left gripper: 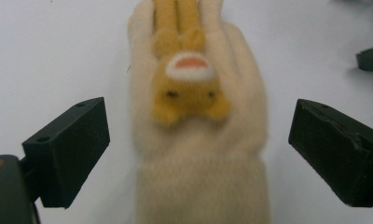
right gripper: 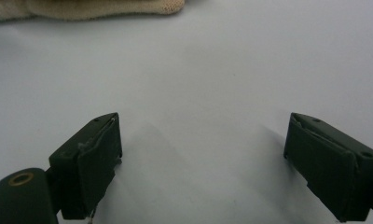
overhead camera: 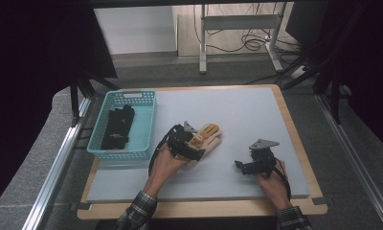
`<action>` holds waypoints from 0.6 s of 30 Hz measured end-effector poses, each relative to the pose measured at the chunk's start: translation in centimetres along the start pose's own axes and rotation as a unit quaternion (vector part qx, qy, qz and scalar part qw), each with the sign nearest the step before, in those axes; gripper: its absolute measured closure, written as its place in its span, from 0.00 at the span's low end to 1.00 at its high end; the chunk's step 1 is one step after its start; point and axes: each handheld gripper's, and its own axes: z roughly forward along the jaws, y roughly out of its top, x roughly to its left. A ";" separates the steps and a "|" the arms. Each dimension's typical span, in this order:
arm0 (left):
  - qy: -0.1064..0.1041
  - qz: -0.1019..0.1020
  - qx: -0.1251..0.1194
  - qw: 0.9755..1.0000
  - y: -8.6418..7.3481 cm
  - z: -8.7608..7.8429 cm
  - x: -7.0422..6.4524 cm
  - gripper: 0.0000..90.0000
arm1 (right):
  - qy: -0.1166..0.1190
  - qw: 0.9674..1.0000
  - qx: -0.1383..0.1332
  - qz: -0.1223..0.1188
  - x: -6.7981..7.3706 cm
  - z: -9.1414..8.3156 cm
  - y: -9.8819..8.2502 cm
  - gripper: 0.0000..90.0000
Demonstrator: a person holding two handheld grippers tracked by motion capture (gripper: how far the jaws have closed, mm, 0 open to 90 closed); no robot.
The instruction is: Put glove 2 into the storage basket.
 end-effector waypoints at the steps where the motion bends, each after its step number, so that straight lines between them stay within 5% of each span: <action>1: 0.002 -0.001 0.006 1.000 0.3 0.4 0.1 0.06 | 0.000 1.000 0.000 0.000 0.0 0.0 0.0 0.12; 8: -0.011 -0.024 0.037 0.999 0.5 3.6 0.9 0.07 | 0.001 1.000 0.000 0.001 0.0 0.0 0.0 0.12; 12: -0.028 -0.020 0.056 0.998 0.2 4.9 0.6 0.07 | 0.001 1.000 0.000 0.001 0.0 0.0 0.0 0.12; 14: -0.016 -0.001 0.062 0.998 0.0 5.3 0.0 0.05 | 0.001 1.000 0.000 0.001 0.0 0.0 0.0 0.12; 18: -0.013 -0.006 0.059 0.998 0.0 5.2 0.0 0.07 | 0.000 1.000 0.000 0.000 0.0 0.0 0.0 0.12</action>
